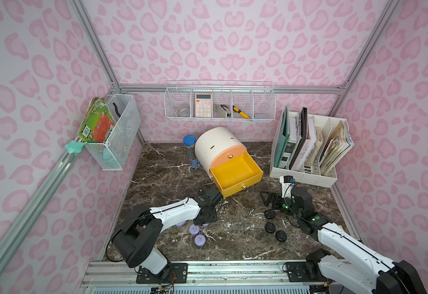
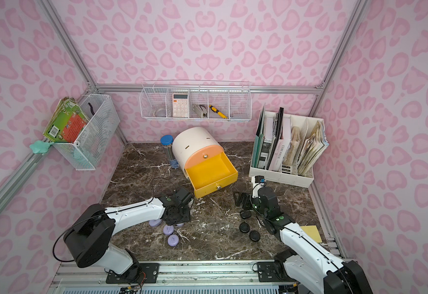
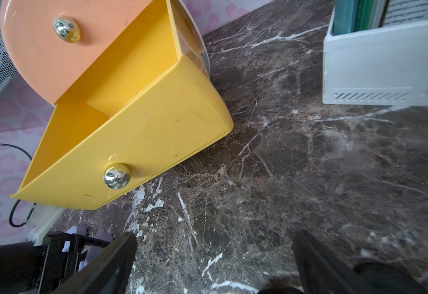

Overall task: Put the bluetooth earphones in the drawer according to color
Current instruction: Pick up the Bluetooth earphone from the center of the board, then place the bluetooth earphone in the drawer.

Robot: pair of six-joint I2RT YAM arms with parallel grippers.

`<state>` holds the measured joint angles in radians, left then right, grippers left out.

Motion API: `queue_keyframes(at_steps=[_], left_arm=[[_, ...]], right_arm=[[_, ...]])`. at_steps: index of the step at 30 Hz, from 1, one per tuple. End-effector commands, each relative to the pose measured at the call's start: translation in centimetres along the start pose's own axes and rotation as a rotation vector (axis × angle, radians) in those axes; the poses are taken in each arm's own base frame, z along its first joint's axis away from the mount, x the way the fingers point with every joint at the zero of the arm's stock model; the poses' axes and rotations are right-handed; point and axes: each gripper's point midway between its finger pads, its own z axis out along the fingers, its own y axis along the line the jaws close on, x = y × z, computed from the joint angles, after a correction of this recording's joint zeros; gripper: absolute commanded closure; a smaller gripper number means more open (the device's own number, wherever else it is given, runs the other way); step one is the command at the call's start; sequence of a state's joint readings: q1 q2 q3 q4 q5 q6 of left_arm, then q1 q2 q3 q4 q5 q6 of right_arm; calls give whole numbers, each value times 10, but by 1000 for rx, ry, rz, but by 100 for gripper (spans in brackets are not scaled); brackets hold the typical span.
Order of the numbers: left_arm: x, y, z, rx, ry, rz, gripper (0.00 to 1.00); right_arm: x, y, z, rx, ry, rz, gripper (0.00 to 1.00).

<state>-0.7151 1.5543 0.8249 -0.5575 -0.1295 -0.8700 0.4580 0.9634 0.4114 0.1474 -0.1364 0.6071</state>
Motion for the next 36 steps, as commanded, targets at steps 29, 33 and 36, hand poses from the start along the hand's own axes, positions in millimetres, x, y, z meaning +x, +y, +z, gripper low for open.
queue_keyframes(at_steps=[29,33,36], left_arm=[[-118,-58,-173,68,-414,204,67],[-141,-87,-187,118,-470,271,67],[-151,-105,-181,133,-458,301,67]], right_arm=[[-1,-3,-5,-4,-14,25,2],[0,-3,-5,-4,-11,26,2],[0,-5,-6,0,-12,25,2]])
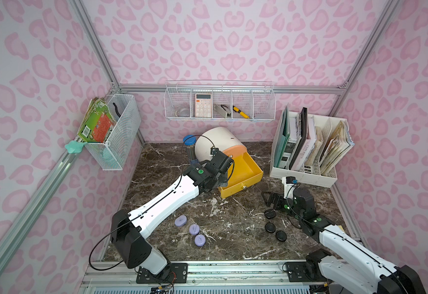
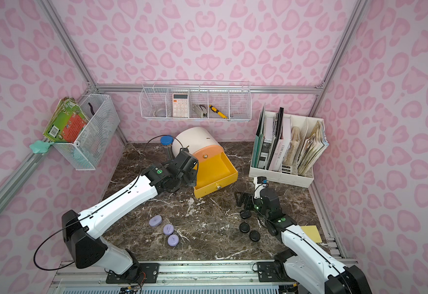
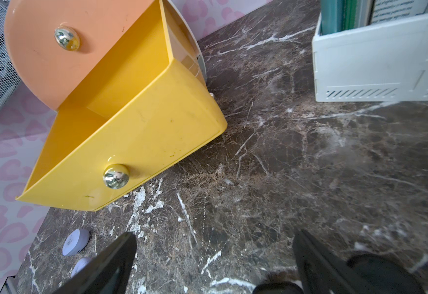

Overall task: Put the bluetooth earphones in the drawer according to color
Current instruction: Place the bluetooth earphone in the drawer.

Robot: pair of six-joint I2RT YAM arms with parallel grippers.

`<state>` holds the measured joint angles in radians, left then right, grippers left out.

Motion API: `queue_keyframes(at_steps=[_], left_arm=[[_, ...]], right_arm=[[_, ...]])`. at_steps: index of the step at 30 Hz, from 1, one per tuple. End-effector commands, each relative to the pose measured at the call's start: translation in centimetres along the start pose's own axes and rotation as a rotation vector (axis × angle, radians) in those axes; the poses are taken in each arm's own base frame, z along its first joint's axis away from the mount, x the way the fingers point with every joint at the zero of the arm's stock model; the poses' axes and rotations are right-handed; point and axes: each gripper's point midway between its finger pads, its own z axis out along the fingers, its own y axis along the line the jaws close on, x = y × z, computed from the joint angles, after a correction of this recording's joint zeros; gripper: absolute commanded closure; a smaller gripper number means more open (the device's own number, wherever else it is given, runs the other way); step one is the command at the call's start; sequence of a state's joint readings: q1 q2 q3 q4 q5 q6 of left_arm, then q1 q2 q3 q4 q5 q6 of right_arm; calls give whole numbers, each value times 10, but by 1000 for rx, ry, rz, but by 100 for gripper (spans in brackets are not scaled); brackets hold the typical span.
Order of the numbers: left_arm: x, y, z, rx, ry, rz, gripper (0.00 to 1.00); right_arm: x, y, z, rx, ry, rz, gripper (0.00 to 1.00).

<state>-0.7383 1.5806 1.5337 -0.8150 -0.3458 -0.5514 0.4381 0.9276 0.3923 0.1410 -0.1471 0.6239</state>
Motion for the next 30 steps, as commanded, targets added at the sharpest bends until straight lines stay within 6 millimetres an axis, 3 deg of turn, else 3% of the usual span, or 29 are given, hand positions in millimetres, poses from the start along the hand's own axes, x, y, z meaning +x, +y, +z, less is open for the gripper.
queue_keyframes(at_steps=[1,10,14,18,21,30], left_arm=[[-10,-15,11,28,7,68,67],[-10,-26,53,28,78,61,65],[-9,-27,58,35,96,50,51],[-10,-28,51,53,96,40,30],[-10,-26,41,60,96,32,21],[8,4,13,39,48,-33,8]], right_arm=[[0,-1,-1,2,2,0,2],[2,-5,-3,5,0,1,2],[3,-7,-4,9,1,3,2],[2,-8,-5,10,-2,7,2],[1,-8,-6,9,-8,12,2],[5,-4,-12,-29,-17,11,2]])
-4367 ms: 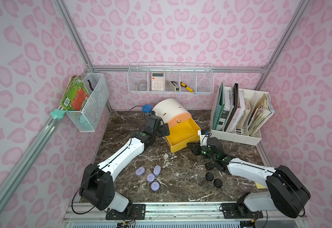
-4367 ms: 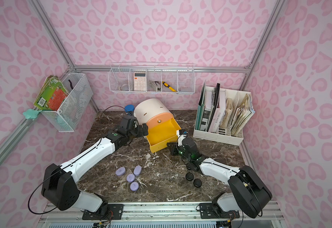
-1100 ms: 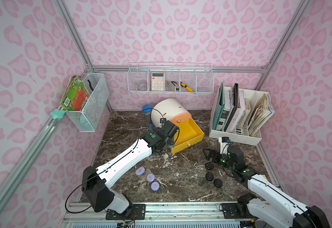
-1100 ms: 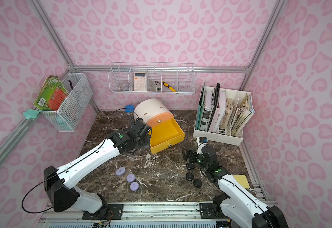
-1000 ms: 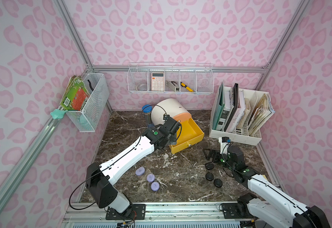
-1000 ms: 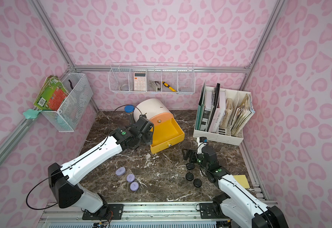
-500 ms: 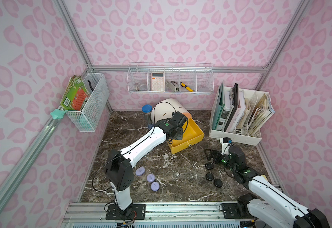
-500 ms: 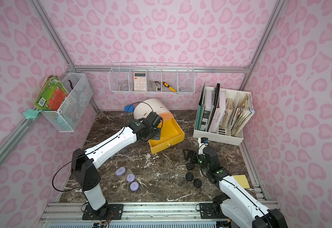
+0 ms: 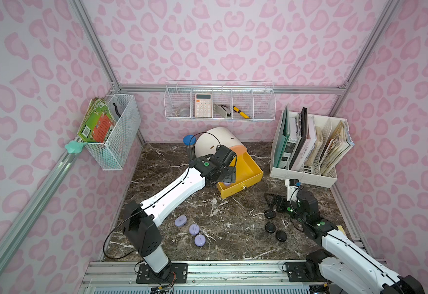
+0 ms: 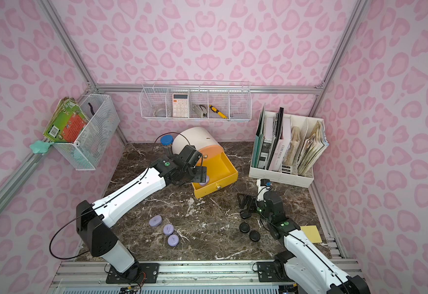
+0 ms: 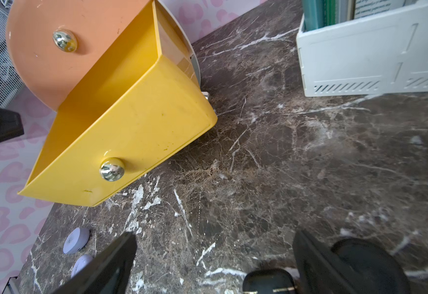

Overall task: Put the bluetooth earphones in the drawer according to color
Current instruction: Place the bluetooth earphone in the drawer, then pick up the Bluetooth earphone from the center of the board.

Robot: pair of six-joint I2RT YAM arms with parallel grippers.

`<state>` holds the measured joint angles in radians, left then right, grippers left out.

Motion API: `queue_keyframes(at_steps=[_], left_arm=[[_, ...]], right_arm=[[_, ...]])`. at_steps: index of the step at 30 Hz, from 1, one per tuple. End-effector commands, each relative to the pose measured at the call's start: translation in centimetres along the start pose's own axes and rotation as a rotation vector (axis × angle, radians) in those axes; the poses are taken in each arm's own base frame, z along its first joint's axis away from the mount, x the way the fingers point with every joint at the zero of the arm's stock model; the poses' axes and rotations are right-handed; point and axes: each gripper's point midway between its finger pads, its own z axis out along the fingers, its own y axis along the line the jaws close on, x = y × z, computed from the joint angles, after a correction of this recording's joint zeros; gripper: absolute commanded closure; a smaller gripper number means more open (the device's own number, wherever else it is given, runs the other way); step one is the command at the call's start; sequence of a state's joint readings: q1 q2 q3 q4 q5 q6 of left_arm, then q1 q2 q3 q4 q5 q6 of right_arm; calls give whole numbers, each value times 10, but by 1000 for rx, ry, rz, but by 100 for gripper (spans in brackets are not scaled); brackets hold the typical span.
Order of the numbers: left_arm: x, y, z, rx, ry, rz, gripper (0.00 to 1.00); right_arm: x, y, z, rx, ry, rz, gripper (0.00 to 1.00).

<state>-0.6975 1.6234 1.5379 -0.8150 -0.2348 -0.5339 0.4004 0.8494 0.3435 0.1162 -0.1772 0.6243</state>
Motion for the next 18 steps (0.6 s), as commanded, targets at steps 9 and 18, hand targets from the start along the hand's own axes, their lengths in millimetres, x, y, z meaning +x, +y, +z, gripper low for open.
queue_keyframes(at_steps=[9,18], left_arm=[[39,64,-10,-99,-83,-91,1],[61,100,9,-145,-182,-136,1]], right_arm=[[2,20,-6,-131,-29,-5,2],[22,55,-3,-229,-18,-81,2]])
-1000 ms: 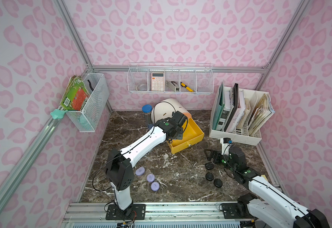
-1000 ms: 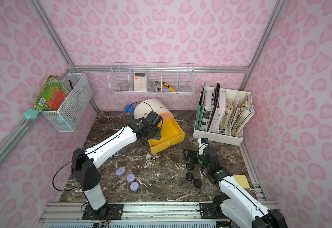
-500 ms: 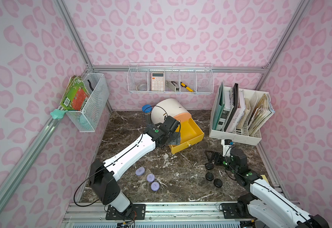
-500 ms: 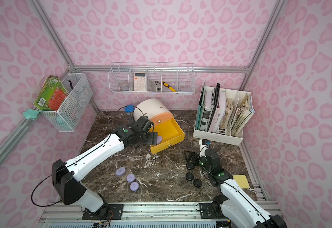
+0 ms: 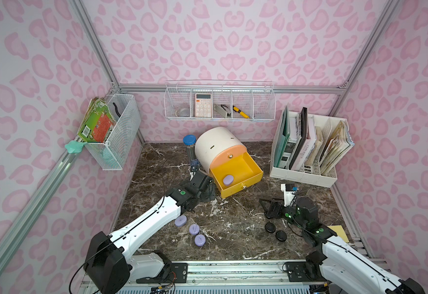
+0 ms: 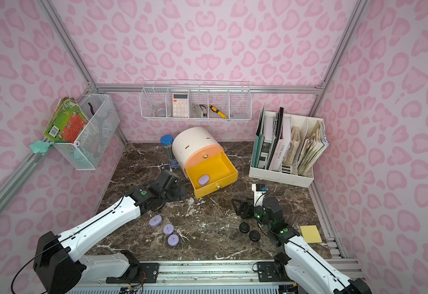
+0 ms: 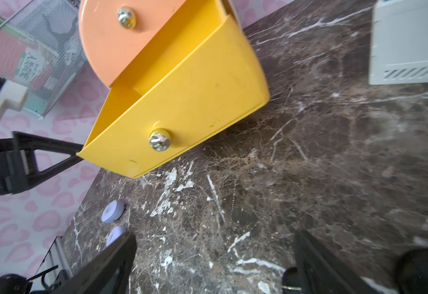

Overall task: Put the bluetooth earphones in the drawer according to color
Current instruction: Pick up the Bluetooth earphone from the center of the board.

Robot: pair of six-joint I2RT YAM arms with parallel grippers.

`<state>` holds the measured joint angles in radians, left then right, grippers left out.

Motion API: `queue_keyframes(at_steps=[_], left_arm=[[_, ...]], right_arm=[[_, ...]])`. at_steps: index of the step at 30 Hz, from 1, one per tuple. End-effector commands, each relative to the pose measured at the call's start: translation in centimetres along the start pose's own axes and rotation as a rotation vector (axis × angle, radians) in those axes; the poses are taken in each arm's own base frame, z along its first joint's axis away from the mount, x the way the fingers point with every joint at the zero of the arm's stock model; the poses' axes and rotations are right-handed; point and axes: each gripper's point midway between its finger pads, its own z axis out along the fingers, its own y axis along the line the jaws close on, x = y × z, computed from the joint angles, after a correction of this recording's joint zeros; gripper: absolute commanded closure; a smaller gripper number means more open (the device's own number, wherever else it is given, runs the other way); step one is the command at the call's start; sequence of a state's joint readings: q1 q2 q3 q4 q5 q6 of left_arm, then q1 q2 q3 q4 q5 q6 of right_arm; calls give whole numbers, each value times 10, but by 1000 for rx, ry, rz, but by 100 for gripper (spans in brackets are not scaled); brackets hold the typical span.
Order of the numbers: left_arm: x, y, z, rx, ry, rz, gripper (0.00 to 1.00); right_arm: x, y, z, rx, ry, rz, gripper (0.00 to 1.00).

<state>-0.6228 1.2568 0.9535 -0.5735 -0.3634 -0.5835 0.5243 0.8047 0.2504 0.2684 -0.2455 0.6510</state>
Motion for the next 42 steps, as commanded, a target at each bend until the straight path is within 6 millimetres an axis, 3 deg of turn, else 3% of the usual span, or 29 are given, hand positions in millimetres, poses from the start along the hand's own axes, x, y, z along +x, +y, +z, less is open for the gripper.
queue_keyframes(at_steps=[1,10,19,25,34,42], left_arm=[[-12,4,8,-4,-89,-29,1],[-2,29,28,-32,-56,-90,1],[3,54,32,-59,-35,-200,1],[7,71,35,-75,-27,-270,1],[10,87,38,-73,-15,-357,1],[9,93,34,-81,-32,-371,1]], right_arm=[[0,17,7,-33,-17,-59,2],[67,74,39,-142,143,-302,2],[143,139,84,-244,366,-542,2],[190,167,100,-306,466,-667,2],[224,179,110,-349,516,-765,11],[242,183,124,-339,532,-814,16]])
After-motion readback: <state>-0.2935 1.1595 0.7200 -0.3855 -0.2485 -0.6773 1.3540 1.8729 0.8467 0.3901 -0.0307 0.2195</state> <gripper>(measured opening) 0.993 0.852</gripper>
